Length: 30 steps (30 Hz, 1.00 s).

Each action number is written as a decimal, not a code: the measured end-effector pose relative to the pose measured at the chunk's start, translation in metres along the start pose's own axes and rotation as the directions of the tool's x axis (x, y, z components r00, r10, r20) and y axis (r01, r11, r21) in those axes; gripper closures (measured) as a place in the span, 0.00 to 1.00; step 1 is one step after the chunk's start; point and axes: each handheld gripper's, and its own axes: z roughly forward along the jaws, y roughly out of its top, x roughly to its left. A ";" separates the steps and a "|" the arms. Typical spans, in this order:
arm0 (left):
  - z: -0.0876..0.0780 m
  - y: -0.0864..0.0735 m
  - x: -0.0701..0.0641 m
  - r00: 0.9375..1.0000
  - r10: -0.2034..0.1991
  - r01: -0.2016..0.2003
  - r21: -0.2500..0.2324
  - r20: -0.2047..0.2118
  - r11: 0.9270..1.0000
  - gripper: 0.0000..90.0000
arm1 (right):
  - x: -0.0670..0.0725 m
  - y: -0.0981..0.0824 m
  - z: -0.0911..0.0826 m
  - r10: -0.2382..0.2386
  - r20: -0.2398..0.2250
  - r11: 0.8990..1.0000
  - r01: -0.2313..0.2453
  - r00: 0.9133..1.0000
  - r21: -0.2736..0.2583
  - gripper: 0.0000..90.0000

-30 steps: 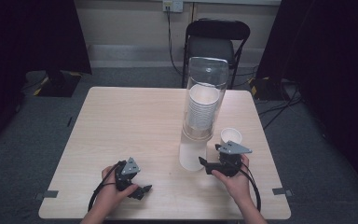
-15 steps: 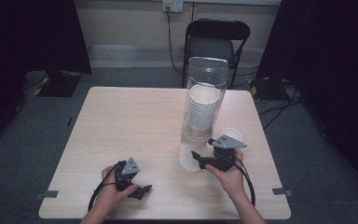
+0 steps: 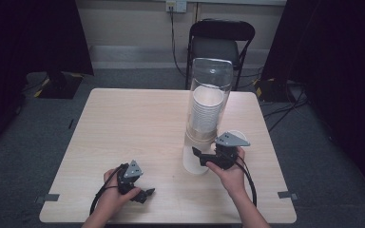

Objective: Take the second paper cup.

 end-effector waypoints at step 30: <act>0.000 0.000 0.000 1.000 -0.002 0.002 -0.002 0.000 1.000 0.00 | 0.002 -0.003 0.018 -0.070 0.077 0.993 0.077 0.995 -0.092 0.39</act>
